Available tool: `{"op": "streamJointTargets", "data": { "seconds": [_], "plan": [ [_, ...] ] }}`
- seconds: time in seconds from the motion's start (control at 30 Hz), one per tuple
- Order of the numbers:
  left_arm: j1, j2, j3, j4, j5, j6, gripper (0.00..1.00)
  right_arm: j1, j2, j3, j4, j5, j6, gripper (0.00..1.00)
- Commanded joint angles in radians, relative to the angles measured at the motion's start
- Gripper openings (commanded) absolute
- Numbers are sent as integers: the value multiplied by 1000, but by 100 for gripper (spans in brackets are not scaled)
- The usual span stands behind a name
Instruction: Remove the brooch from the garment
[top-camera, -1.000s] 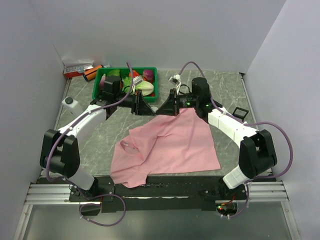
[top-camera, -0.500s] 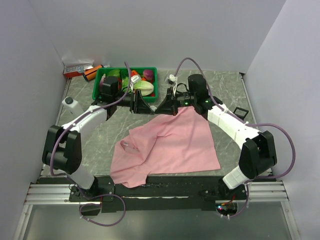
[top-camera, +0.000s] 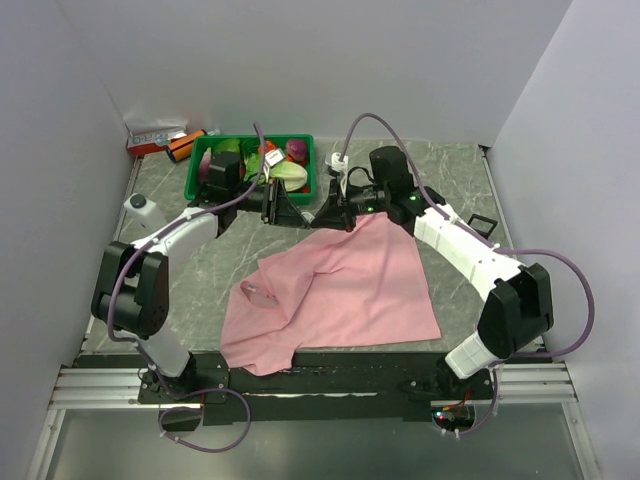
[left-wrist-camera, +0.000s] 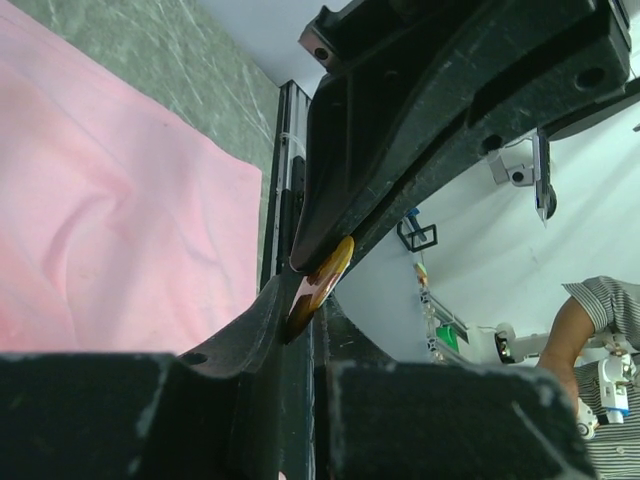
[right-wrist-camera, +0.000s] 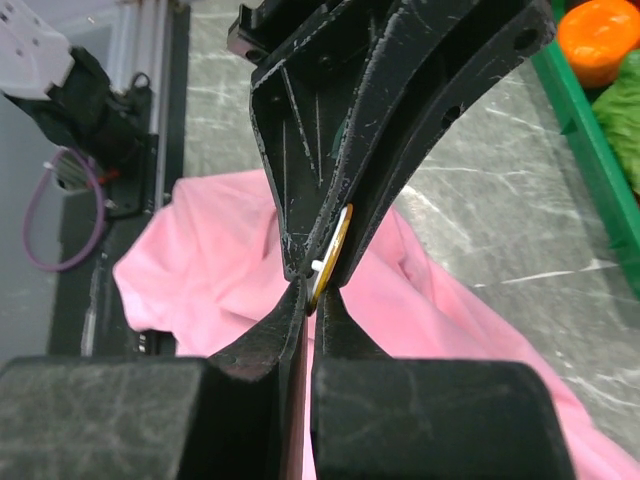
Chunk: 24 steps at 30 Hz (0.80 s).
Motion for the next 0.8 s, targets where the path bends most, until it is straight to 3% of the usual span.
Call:
{"op": "streamJointTargets", "data": {
  "seconds": [0.0, 0.13, 0.23, 0.43, 0.77],
  "plan": [
    [-1, 41, 93, -124, -212, 31, 1, 92, -71, 82, -55, -166, -147, 0],
    [-21, 42, 130, -222, -264, 107, 1, 109, -77, 97, -95, -152, -210, 0],
    [-62, 44, 200, -396, -333, 265, 1, 121, -73, 115, -124, -146, -250, 0],
    [-146, 41, 300, -587, -488, 480, 1, 123, -66, 120, -126, -145, -252, 0],
    [-171, 26, 380, -717, -755, 650, 1, 130, -70, 132, -141, -137, -287, 0]
  ]
}}
